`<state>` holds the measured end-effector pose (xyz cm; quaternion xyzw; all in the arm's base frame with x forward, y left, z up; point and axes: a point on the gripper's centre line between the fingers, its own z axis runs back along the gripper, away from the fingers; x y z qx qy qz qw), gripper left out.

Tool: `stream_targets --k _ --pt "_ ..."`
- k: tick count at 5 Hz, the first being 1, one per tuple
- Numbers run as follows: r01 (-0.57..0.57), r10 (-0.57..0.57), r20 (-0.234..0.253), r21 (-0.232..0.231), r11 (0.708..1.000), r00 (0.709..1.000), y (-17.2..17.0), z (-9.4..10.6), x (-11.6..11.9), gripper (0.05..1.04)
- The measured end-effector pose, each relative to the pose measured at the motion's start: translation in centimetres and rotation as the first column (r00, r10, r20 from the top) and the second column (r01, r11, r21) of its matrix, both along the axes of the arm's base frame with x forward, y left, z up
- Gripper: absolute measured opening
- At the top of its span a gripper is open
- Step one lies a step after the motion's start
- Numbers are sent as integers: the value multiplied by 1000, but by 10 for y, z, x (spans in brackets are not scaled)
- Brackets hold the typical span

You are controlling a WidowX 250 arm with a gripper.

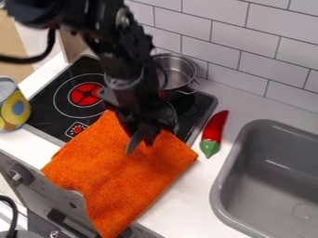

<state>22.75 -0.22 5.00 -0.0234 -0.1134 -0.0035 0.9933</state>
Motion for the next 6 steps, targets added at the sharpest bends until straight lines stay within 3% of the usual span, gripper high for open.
stream_targets --k 1,3,4,6 --pt "59 -59 -36 -5 998 998 -17 -8 -13 257" --pt "84 -87 -87 -42 996 992 -51 -20 -15 257" --pt "176 -179 -74 -50 983 981 -60 -25 -18 257" --pt "186 -186 -90 -9 982 978 -66 -39 -28 257"
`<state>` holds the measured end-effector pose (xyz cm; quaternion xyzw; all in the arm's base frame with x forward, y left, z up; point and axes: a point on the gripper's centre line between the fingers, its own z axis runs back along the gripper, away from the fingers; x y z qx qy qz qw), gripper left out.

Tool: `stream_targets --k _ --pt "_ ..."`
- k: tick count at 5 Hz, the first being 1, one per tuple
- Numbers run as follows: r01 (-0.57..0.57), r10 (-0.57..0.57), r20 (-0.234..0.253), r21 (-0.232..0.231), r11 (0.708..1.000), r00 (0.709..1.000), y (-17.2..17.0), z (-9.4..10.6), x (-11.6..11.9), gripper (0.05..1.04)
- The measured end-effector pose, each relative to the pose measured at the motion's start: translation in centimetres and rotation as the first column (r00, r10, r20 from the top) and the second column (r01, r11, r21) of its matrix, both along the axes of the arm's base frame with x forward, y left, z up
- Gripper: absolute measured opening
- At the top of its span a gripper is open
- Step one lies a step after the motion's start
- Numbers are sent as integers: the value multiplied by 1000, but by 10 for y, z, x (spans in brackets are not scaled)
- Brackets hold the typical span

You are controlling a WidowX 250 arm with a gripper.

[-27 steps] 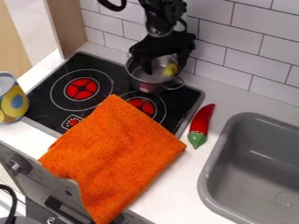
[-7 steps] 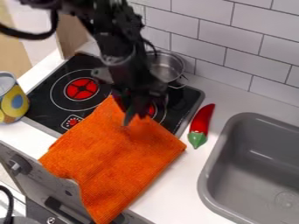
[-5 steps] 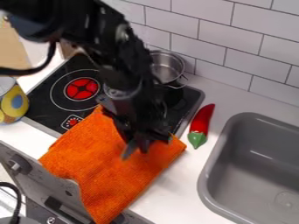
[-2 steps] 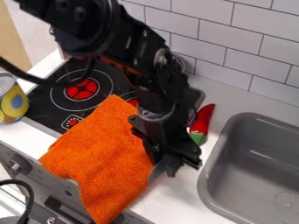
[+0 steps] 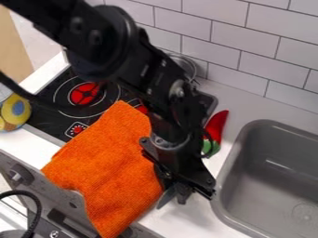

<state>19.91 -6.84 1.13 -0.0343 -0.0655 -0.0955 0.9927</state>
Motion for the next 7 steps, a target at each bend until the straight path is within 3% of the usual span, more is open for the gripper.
stream_targets --k 1,2,3,4,5,6,7 --pt "-42 42 -33 24 999 999 1 -5 -1 257" --pt "-56 57 -28 32 998 998 0 -6 0 312" --pt "-59 61 -67 31 998 996 0 -1 1 587" --pt "-100 99 -70 -6 995 993 2 7 4 880" --pt "-128 124 -79 -41 991 989 7 26 10 1008" --pt "-140 131 -93 -100 985 987 17 46 12 1001" --pt "-154 145 -80 -128 980 986 36 61 18 1000"
